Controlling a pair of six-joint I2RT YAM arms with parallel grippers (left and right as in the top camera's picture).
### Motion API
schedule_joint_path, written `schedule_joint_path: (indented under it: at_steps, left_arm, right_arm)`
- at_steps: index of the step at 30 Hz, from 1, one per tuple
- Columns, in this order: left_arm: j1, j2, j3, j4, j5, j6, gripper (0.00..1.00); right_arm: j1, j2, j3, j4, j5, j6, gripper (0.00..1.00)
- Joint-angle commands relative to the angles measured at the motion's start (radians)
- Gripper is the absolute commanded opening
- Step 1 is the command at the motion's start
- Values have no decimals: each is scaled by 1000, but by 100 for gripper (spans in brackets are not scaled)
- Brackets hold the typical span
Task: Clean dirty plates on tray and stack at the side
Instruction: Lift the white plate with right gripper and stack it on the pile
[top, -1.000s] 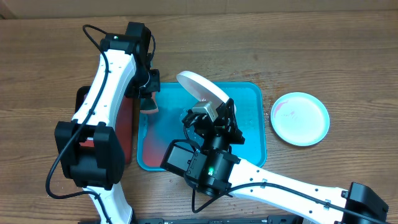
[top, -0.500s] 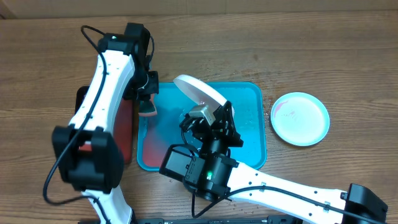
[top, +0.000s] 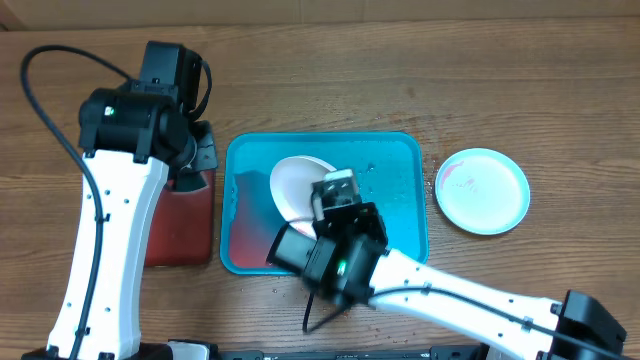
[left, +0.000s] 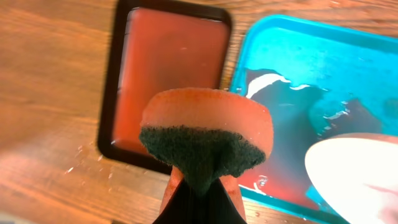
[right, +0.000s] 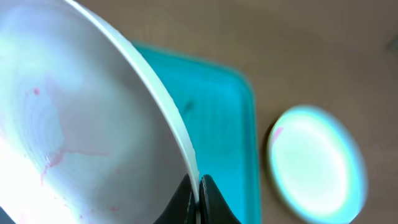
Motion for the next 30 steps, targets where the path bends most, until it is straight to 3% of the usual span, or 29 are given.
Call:
schedule_joint_path:
  at_steps: [1,7,13,21,24,30]
  left_arm:
    - [-4,-50,10,-11,-84,-75,4]
    - [10,-133,-70,-3,-135,-104,4]
    - [59,-173,-225,90,-131,-91,4]
    - [131,-172,-424,245,-120,-85,4]
    - [169,-172,-468,279,-99,-75,4]
    - [232,-171,-541,393,40,55,4]
  right_arm:
    - [-140,-25,21,22,-336,-68,4]
    - [-467,-54,21,61,-744,-338,4]
    - [-849,-102,21,50,-984,-500,4]
    - [-1294,-100,-18,14,-993,-517,4]
    - [-1390,-100,-66,44,-977,-516,4]
    - [-1473,-97,-201,138,-973,-480,4]
